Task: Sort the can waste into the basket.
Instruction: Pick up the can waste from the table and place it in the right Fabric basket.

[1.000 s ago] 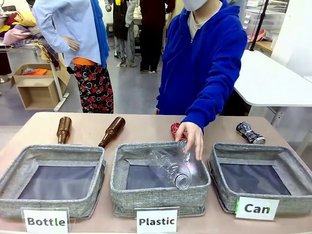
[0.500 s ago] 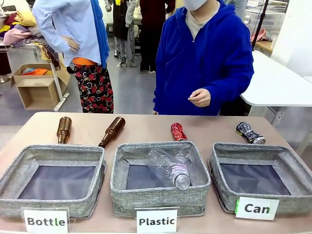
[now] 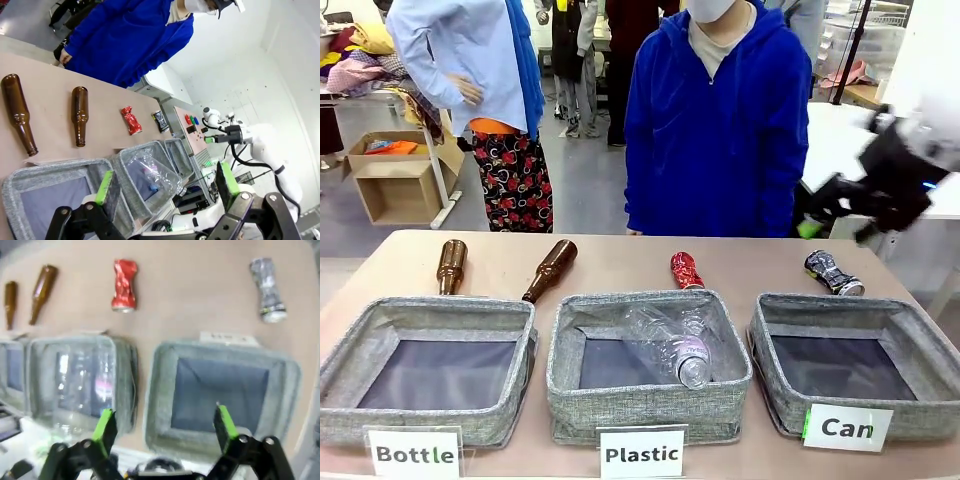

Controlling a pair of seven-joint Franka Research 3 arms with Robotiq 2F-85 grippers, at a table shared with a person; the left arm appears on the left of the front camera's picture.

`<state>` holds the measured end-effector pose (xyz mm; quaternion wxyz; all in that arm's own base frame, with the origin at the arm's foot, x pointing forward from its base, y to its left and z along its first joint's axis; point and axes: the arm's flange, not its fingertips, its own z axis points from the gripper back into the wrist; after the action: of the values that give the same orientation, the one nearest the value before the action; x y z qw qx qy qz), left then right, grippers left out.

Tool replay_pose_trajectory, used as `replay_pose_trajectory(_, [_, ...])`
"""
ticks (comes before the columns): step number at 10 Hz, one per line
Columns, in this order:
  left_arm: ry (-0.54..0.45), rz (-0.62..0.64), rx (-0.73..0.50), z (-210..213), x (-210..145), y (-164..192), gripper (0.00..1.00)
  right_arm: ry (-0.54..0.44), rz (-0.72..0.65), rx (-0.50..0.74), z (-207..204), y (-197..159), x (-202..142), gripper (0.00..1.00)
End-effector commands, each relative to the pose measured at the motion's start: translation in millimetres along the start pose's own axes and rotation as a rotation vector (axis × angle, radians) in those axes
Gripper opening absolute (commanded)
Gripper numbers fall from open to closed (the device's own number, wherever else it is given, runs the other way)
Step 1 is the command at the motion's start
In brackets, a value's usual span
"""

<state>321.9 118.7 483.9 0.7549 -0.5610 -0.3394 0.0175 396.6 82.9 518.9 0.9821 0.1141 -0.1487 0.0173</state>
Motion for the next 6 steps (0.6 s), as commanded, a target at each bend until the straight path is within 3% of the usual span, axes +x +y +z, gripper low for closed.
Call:
replay_pose_trajectory(1, [0.0,-0.023,-0.01,1.0,-1.2,-0.2,1.0,0.048,-0.009,-0.104,-15.6,20.8,62.6,1.0])
replay_pose_trajectory(6, [0.0,-0.023,-0.01,1.0,-1.2,-0.2,1.0,0.096,0.016,-0.222,-114.4,116.6,136.5,1.0])
